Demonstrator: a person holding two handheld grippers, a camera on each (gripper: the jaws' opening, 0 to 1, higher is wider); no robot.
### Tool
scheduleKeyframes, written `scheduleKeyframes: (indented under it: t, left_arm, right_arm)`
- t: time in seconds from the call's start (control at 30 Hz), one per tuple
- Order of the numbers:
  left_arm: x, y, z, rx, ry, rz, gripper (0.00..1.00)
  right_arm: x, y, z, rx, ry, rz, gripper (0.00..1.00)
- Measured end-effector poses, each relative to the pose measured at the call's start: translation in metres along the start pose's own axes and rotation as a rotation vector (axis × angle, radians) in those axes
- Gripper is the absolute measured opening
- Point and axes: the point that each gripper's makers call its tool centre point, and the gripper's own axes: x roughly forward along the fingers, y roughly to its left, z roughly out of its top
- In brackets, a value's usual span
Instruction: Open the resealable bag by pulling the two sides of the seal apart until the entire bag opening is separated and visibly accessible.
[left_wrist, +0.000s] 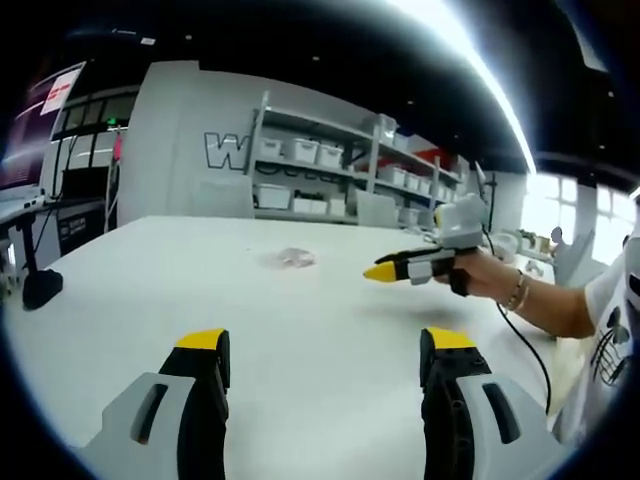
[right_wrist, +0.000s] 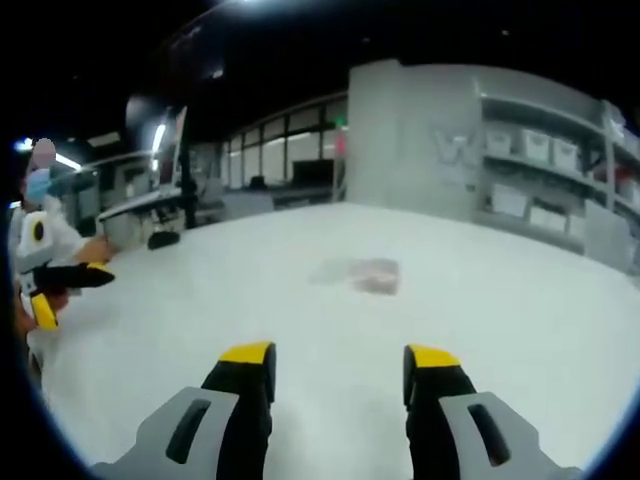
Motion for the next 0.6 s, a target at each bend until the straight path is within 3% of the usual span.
scheduleKeyframes:
  t: [0.6]
  left_arm:
    - [0.000,0.005,0.005,-0.001,-0.009,0.001,0.77]
  right_arm:
    - [0.020,0.004,0.015,-0.001,-0.012,0.002,0.49]
